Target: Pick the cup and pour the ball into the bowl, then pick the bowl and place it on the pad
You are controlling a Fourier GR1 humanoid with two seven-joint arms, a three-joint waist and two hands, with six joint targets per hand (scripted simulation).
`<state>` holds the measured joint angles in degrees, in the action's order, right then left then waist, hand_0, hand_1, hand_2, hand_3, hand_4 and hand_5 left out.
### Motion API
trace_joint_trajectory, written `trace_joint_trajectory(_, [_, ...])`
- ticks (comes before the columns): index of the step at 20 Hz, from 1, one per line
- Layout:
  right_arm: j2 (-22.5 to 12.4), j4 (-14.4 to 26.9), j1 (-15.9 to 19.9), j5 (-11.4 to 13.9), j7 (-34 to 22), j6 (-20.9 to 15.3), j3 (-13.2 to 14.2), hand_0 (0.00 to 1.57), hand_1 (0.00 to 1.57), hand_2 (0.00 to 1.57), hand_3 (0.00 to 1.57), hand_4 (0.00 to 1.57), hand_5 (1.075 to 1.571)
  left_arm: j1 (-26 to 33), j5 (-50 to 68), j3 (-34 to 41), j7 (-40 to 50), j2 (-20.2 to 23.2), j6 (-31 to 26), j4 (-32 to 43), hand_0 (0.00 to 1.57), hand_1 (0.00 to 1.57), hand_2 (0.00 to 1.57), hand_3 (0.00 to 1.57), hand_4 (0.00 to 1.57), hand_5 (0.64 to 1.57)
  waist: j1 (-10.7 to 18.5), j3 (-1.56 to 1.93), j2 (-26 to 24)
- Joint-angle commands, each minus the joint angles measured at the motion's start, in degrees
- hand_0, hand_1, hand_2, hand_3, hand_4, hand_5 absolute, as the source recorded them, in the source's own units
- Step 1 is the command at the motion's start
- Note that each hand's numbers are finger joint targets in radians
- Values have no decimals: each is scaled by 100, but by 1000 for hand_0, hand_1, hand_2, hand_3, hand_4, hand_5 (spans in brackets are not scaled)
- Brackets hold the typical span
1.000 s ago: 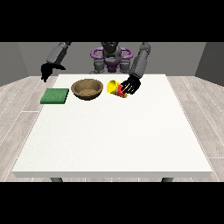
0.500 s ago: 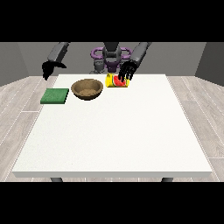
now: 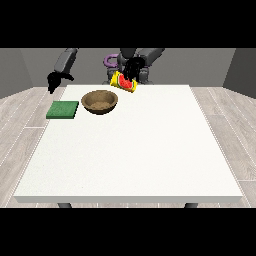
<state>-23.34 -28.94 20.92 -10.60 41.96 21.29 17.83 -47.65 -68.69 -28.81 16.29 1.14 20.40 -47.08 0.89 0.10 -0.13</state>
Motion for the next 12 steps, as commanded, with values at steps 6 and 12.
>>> trace_joint_trajectory(6, [83, 267, -49, -6, 139, -80, 30, 0, 0, 257, 350, 395, 1536, 14, -847, -907, 559, -111, -1021, -742, 0, 0, 1571, 1571, 508, 1522, 167, -4, -202])
trace_joint_trajectory(12, [122, 117, -23, 17, 152, -8, -80, 0, 0, 178, 336, 419, 1528, -424, -1040, -455, 309, -70, -1796, -915, 0, 0, 1571, 1571, 610, 1536, -28, -8, -117])
